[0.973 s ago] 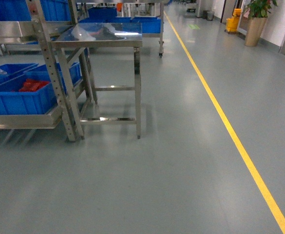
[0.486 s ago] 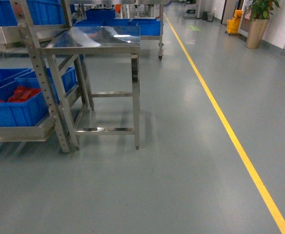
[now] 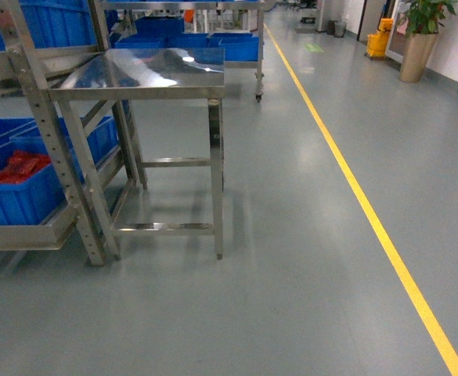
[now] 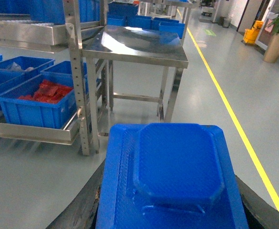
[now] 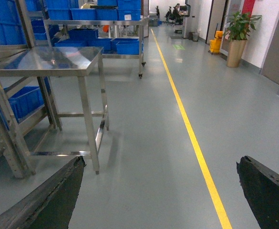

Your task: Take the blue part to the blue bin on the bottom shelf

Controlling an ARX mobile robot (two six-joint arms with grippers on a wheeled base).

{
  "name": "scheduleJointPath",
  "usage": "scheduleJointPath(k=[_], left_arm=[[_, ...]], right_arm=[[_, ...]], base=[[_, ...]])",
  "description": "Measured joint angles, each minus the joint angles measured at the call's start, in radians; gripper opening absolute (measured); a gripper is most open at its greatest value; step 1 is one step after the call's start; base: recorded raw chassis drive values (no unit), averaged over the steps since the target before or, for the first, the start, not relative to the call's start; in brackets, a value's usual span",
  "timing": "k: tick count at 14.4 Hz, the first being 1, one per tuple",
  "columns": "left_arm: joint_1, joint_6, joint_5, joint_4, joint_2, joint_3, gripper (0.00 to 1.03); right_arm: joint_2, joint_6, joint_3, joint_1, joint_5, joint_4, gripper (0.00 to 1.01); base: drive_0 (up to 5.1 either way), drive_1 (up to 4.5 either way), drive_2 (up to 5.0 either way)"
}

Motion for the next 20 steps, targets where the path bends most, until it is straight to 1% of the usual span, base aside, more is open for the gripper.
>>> scheduleJointPath(k=[14,20], left_arm=[[0.0,0.0,0.0,-0.003,0.0,0.0,0.43],[0.0,0.0,0.0,-0.006,0.01,-0.003,0.43]], right_arm=[[0.0,0.0,0.0,0.0,0.0,-0.002,0.98],[0.0,0.0,0.0,0.0,0.0,0.0,0.98]], base=[[0.0,4.2,-4.3],[0.0,0.0,0.0]])
